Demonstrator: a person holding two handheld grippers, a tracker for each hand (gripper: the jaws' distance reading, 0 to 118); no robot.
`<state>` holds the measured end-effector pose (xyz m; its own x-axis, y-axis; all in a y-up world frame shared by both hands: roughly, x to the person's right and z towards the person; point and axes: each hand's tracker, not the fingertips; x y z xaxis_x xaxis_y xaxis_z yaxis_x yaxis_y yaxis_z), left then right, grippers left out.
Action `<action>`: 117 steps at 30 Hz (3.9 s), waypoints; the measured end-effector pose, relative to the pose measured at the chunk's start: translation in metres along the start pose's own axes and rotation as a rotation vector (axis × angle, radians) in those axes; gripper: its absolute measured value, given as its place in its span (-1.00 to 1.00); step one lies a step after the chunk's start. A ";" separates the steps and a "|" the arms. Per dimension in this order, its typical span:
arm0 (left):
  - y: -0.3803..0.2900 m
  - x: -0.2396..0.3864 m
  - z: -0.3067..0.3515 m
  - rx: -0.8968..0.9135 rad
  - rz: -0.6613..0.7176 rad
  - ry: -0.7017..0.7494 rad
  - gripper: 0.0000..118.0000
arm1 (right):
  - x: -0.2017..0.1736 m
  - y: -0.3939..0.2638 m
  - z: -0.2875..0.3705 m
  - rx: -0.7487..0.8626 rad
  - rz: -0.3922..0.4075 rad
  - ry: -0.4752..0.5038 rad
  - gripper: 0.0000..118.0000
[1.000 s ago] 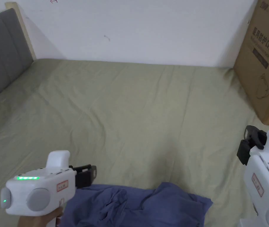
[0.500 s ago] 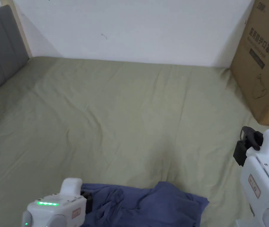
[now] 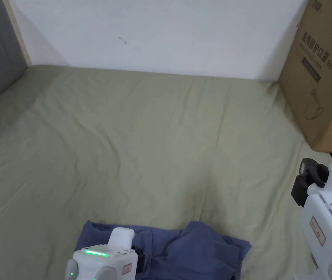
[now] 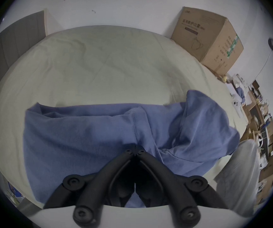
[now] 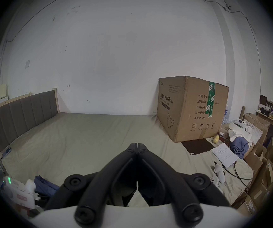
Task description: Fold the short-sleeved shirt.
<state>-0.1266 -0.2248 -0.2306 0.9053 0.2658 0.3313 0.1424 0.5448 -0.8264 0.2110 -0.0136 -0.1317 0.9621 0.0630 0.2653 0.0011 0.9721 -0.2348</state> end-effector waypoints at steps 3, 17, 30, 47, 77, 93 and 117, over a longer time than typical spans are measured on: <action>0.013 -0.017 0.029 0.070 0.096 -0.102 -1.00 | -0.001 0.002 -0.001 0.003 0.002 0.003 -1.00; 0.028 -0.165 0.070 0.014 0.457 -0.289 0.62 | -0.026 0.004 -0.007 -0.002 0.007 0.054 -1.00; 0.006 -0.167 0.026 -0.052 0.335 -0.214 -0.36 | -0.035 -0.005 -0.016 -0.051 0.036 0.051 -1.00; 0.026 -0.179 0.131 0.048 0.184 0.081 -0.76 | -0.029 0.004 -0.014 -0.013 0.019 0.073 -1.00; 0.028 0.100 -0.033 -0.192 -0.136 0.073 -0.60 | 0.017 -0.011 0.008 -0.018 -0.024 0.015 -1.00; 0.076 0.062 0.095 0.273 0.001 -0.073 0.53 | 0.012 0.000 0.009 0.008 -0.026 0.027 -1.00; -0.008 0.096 -0.029 0.116 -0.149 -0.019 -1.00 | 0.023 -0.012 0.006 -0.036 -0.012 0.011 -1.00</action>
<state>-0.0291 -0.2268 -0.2058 0.8700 0.1896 0.4550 0.2261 0.6667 -0.7102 0.2313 -0.0223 -0.1173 0.9649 0.0485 0.2581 0.0226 0.9638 -0.2655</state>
